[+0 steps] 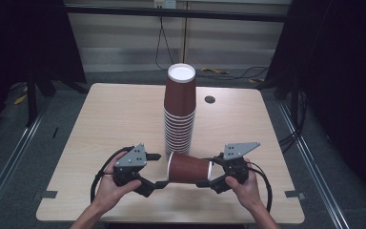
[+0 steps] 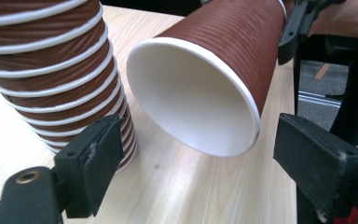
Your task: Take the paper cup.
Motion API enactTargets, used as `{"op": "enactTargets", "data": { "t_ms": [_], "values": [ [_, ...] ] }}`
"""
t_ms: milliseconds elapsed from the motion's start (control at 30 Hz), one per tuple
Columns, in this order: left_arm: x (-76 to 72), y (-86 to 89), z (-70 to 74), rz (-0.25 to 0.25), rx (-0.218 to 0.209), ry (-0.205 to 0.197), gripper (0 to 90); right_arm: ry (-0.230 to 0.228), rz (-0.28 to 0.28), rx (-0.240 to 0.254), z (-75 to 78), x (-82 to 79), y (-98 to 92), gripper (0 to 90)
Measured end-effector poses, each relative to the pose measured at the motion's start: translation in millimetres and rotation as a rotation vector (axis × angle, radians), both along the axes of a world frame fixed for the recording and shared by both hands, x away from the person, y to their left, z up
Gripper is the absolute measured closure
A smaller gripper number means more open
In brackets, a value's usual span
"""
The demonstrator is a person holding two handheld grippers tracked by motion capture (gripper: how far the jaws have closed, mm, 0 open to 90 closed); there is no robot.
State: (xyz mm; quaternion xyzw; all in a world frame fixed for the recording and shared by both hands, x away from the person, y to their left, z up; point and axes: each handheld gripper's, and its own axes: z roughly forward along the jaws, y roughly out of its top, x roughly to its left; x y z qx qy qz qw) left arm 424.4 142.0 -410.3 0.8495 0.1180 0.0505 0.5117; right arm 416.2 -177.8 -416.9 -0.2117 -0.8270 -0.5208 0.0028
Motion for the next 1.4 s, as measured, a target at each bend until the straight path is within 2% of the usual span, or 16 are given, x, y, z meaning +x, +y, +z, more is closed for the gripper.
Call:
{"op": "enactTargets", "data": {
  "t_ms": [133, 233, 467, 600, 800, 933, 1133, 1400],
  "values": [
    [0.3, -1.1, -2.3, -0.006, -0.015, 0.016, 15.6, -0.01, 0.0, 0.014, -4.3, -3.1, 2.0, 23.2],
    [-0.1, -3.1, -4.1, -0.011, 0.006, 0.011, 15.6, -0.013, 0.001, 0.021, -6.2, -3.9, 4.1, 23.2],
    [-0.6, -5.3, -6.6, -0.009, 0.007, 0.016, 15.6, -0.007, 0.015, 0.032, -6.9, -4.0, 6.7, 23.2],
    [0.7, -6.7, -9.8, -0.02, -0.001, 0.035, 15.3, -0.005, 0.024, 0.037, -6.3, -3.9, 7.8, 23.2],
    [4.1, -7.8, -12.6, -0.01, 0.001, 0.042, 3.0, -0.002, 0.042, 0.037, -5.1, -3.5, 9.1, 23.4],
    [4.3, -8.8, -12.7, -0.026, -0.023, 0.046, 1.4, -0.004, 0.051, 0.045, -4.0, -3.7, 10.4, 23.4],
    [2.9, -12.3, -13.2, -0.045, -0.03, 0.043, 0.4, -0.009, 0.07, 0.059, -1.8, -4.1, 15.4, 23.4],
    [4.3, -11.9, -14.7, -0.051, -0.093, 0.065, 0.0, -0.011, 0.068, 0.096, -1.0, -4.4, 14.2, 23.4]
  ]
}}
